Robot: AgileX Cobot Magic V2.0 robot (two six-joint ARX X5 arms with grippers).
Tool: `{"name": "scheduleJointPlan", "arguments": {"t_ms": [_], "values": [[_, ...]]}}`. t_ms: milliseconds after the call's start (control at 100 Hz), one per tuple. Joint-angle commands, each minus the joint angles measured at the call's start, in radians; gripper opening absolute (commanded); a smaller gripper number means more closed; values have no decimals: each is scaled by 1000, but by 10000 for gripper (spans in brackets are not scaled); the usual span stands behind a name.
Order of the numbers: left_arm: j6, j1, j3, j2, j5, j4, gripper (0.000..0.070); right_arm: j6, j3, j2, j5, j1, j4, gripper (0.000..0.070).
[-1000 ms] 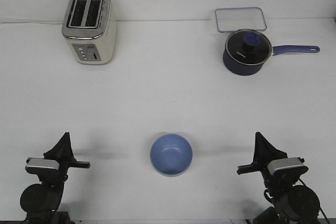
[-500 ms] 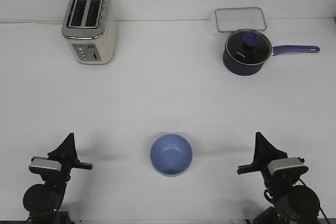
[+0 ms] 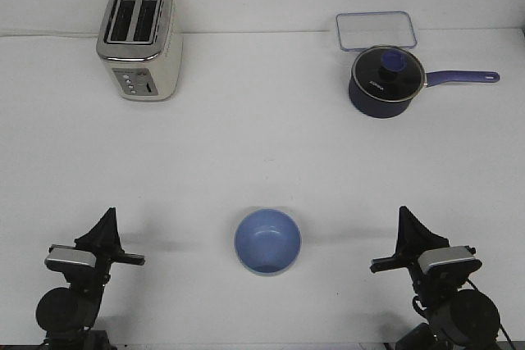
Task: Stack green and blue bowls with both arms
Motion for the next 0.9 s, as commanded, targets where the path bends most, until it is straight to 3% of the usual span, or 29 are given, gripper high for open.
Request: {"name": "scheduleJointPlan", "arguments": {"t_ms": [0, 110, 240, 490, 700, 890], "values": [[-4, -1, -19, -1, 0, 10, 14, -6, 6, 1, 3, 7, 10, 1], [-4, -1, -19, -1, 0, 10, 14, -60, 6, 1, 8, -16, 9, 1], [-4, -1, -19, -1, 0, 10, 14, -146, -31, -7, -18, -152, 34, 1], [-5, -1, -19, -1, 0, 10, 15, -422, -252, -106, -302, -439, 164, 1], [-4, -1, -19, -1, 0, 10, 15, -438, -422, -129, -342, -530, 289, 1], [-4, -1, -19, -1, 0, 9, 14, -431, -424, -129, -342, -536, 271, 1]]}}
